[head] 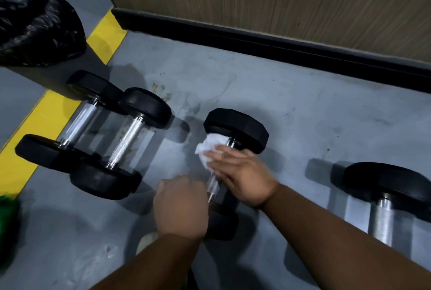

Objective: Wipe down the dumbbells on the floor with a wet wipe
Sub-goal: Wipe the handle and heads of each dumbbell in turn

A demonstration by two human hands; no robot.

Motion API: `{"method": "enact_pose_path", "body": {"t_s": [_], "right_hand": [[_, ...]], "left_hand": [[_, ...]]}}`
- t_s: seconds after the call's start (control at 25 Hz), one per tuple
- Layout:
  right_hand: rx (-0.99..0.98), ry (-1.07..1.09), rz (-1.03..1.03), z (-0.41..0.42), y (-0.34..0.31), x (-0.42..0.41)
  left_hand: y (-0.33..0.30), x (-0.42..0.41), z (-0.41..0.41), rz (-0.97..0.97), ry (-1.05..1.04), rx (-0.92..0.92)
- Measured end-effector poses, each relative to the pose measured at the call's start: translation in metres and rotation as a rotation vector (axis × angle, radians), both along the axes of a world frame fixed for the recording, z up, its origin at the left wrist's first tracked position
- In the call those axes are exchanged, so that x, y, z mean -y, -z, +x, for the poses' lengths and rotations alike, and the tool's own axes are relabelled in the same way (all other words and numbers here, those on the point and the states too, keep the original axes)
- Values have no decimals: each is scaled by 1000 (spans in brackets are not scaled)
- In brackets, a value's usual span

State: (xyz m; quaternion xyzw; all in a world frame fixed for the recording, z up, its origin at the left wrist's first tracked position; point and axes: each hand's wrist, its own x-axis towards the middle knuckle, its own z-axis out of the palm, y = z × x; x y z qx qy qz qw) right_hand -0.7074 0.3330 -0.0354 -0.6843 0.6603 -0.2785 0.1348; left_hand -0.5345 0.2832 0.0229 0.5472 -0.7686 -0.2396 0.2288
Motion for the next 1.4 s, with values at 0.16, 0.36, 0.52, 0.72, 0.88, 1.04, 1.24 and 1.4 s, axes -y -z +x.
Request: {"method": "enact_pose_path", "body": {"t_s": [0.16,0.36,0.52,0.72,0.88,1.04,1.24,1.4], "right_hand": [[128,1,-14,3,1,-6],[221,-196,-82,16,2,-28],[236,93,-113,-7,5,10],[209,34,-201,24,13,-14],[251,59,-150,20,3,-7],[179,132,-70,16,-4,2],[137,172,-134,17,-12,7],[39,-14,-226,25,3,0]], "left_hand": [[-3,-2,-2,-23,-10,-3],[-2,-1,0,-2,3,12],[-2,0,-1,-8,7,3],[-2,-1,0,9,-2,9],[-2,-1,-1,23,8,-7],[-5,-2,-2,19,4,-9],[-7,-2,-3,24,-4,-26],[-3,0,0,1,27,0]]}}
